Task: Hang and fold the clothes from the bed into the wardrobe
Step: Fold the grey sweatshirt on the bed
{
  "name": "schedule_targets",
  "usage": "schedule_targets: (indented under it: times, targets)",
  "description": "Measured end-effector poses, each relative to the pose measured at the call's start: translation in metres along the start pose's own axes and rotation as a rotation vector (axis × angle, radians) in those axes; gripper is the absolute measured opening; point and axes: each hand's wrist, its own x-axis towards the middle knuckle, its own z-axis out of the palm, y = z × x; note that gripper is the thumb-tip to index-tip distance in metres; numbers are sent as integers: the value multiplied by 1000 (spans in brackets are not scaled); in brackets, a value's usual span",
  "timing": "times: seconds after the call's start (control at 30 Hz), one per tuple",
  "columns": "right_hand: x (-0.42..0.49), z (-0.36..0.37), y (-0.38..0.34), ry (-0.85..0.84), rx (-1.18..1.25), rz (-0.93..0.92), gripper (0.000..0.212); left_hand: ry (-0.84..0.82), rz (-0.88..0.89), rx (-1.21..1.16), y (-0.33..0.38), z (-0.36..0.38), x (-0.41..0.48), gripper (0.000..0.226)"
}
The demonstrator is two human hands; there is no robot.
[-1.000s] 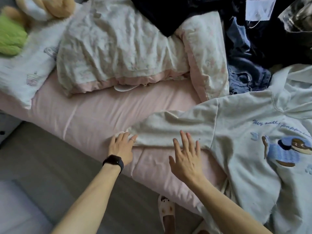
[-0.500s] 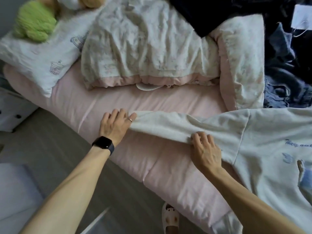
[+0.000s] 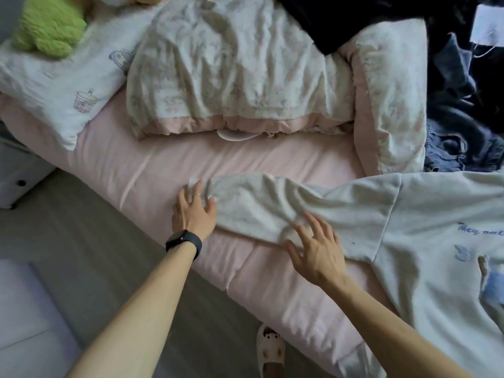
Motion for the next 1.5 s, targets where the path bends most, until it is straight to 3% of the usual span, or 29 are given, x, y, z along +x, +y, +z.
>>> schedule_targets:
  times: [0.13,0.23,0.3,0.47,0.53,0.63,0.7,0.8,0.87,0.97,1.13,1.3,1.4,1.5]
  targets:
    - [14,8,5,-203,7,199,68,-69,-103,-153,-5,9,14,57]
    - [11,10,9,-159,42,142,71,196,55,-94,-10,-1,23,45]
    - [6,6,13,-67,4,127,72,284,33,-53,-17,-12,32,49]
    - [4,-4,40,-339,-51,173,69,-23,-143,156,-25,-2,28,59]
    - [6,-9,46,-305,-109,150,71,-52,-157,89,-19,7,23,63]
    - [24,-16,47,-126,-128,136,78,1,-189,18,-15,8,20,62]
    - [40,-16,47,-194,-74,136,78,95,-119,132,-17,11,12,64]
    - [55,-20,53,-444,-8,142,72,81,101,157,-3,29,-16,65]
    - [58,-26,55,-396,30,130,62,6,212,157,10,44,-42,62]
    - [26,-33,54,-178,207,117,55,-126,296,129,30,70,-93,61]
    - [-116,-30,96,200,435,431,49,-376,409,103,90,126,-209,64]
    - [-259,-16,173,382,402,879,48,-635,451,223,149,172,-308,69]
    - [-326,-7,206,370,361,1075,64,-650,361,269,168,186,-351,75]
    - [-372,5,224,251,493,1301,79,-574,289,294,172,188,-378,76]
